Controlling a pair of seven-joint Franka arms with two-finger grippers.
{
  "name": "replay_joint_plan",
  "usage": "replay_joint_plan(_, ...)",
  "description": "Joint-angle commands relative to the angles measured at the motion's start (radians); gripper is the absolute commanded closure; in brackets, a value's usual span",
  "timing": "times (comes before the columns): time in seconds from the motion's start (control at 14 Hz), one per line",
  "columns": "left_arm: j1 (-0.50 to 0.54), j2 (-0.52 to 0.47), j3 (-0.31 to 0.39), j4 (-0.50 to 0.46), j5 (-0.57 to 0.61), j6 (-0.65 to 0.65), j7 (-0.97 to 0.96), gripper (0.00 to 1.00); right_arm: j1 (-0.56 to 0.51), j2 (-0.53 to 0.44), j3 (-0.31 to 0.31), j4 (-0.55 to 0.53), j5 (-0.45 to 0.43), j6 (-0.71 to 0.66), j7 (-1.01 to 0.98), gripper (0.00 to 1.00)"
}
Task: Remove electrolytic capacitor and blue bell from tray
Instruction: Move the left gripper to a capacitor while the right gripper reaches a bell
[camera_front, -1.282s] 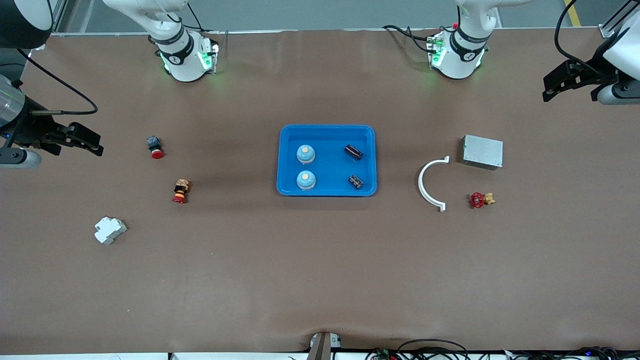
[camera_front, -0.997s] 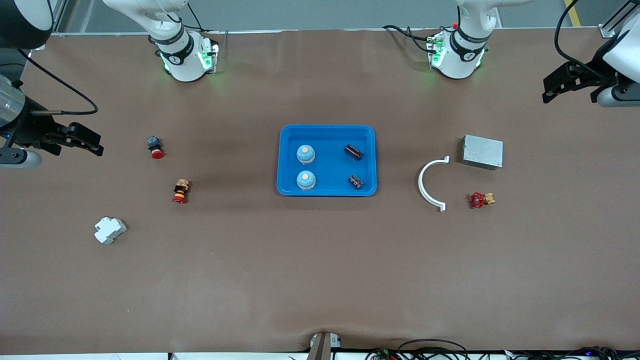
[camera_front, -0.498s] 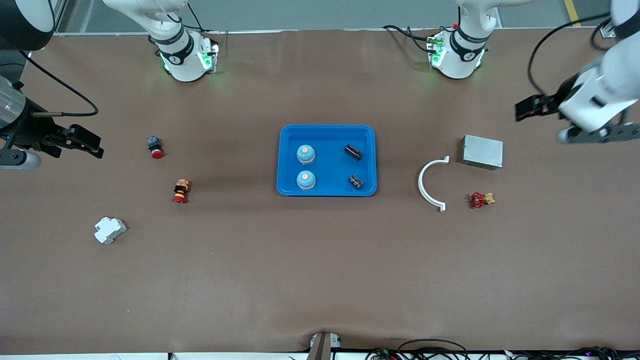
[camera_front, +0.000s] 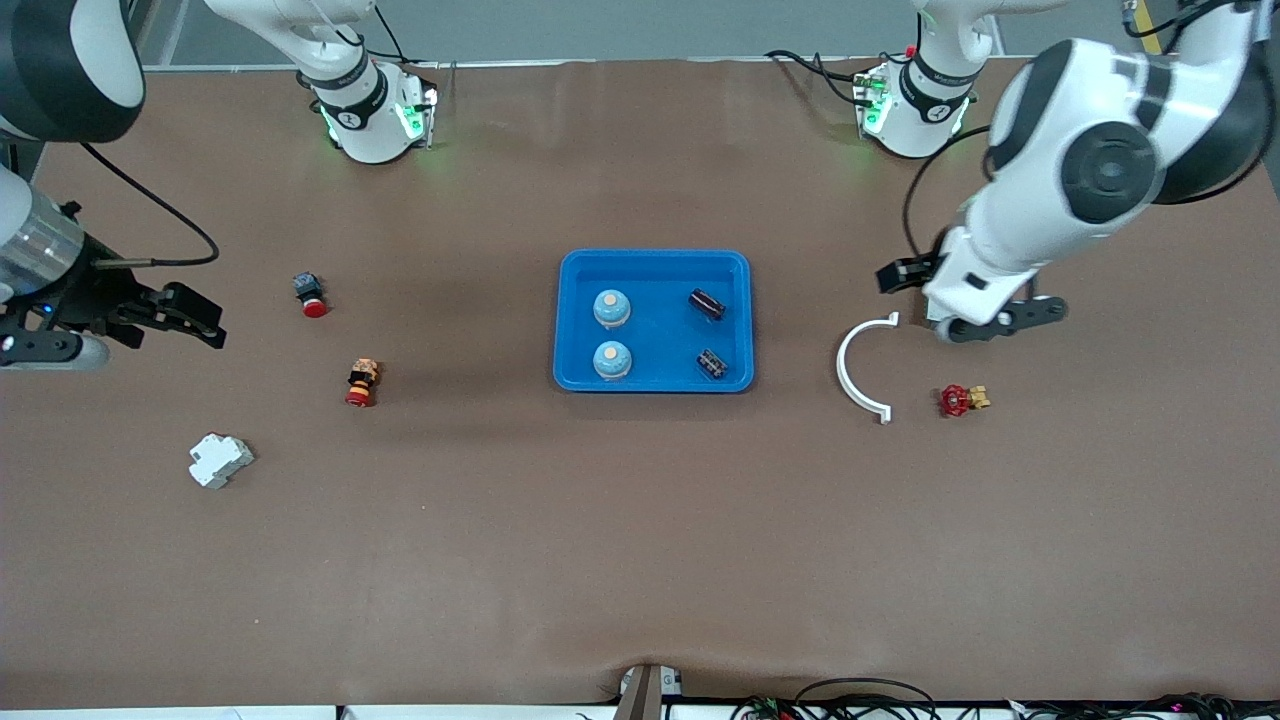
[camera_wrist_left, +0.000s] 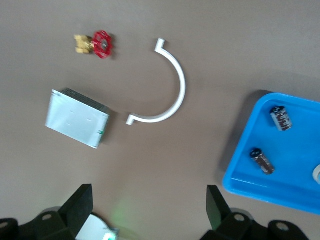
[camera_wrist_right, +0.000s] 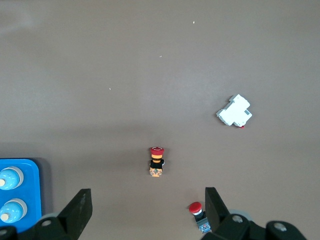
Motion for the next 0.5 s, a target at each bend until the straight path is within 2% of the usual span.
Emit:
replay_joint_plan(0.0, 0.006, 0.033, -0.069, -0.024, -0.025, 0.060, -0.162, 0.00, 0.016, -0.004, -0.014, -0.036, 0.015, 0.006, 0.049, 0.00)
replay_joint_plan(0.28, -0.006, 0.107, -0.143, -0.032, -0.027, 0.155, -0.400, 0.00, 0.017, -0.017, -0.014, -0.053, 0.014, -0.007, 0.068, 0.00)
replay_joint_plan(0.43, -0.046, 0.132, -0.143, -0.047, -0.027, 0.183, -0.489, 0.00, 0.096, -0.035, -0.013, -0.106, 0.014, 0.016, 0.304, 0.00)
